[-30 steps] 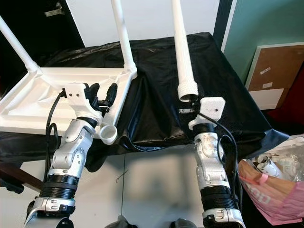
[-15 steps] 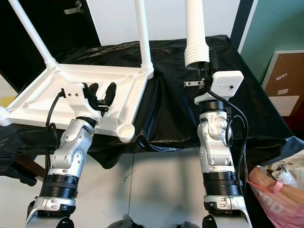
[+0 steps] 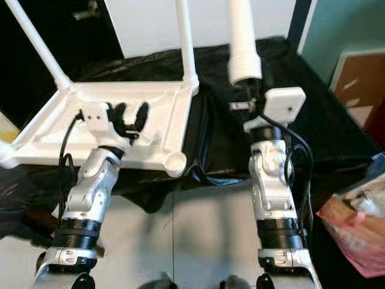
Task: Building children table
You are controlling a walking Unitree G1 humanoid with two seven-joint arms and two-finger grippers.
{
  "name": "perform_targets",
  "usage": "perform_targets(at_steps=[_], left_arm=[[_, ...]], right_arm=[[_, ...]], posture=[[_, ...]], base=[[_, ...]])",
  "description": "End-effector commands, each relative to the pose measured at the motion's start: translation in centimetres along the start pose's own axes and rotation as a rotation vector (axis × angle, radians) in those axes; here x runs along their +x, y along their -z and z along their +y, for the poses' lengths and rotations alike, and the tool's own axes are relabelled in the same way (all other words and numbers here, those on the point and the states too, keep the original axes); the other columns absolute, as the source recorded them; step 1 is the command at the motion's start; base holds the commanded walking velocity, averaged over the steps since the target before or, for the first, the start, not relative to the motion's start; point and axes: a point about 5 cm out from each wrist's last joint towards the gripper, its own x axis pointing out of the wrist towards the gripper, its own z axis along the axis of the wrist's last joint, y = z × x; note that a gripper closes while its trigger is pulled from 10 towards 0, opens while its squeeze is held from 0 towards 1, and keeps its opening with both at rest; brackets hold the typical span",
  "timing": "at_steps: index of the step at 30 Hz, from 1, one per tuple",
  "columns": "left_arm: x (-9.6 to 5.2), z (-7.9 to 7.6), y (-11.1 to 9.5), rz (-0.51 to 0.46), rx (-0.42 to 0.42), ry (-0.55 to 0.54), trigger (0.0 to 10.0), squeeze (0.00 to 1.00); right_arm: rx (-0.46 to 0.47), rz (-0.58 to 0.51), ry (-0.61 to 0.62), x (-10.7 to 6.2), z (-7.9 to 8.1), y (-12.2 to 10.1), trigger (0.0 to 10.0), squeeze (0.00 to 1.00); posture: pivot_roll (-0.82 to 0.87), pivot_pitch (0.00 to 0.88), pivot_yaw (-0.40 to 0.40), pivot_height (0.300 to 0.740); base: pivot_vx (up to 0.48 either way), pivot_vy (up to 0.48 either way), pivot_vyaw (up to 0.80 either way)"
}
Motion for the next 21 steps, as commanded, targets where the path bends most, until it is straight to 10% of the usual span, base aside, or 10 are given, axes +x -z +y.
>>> perform_targets(at_steps=[1, 21], left_arm=[[-0.53, 1.03, 0.31, 0.021, 0.02, -0.033, 10.0, 0.0], [-0.49, 0.5, 0.25, 0.02, 0.059, 0.005, 10.0, 0.0]], right_arm=[[0.041, -0.023, -0.03, 0.12, 1.31, -0.38, 10.0, 0.0], [0.039, -0.02, -0.033, 0.0, 1.34, -0.34, 10.0, 0.0]], posture=[[-0.12, 0.015, 0.071, 0.74], [-0.12, 0.019, 0.077, 0.74]], base=[[0.0, 0.345, 0.0], [0.0, 0.137, 0.0]])
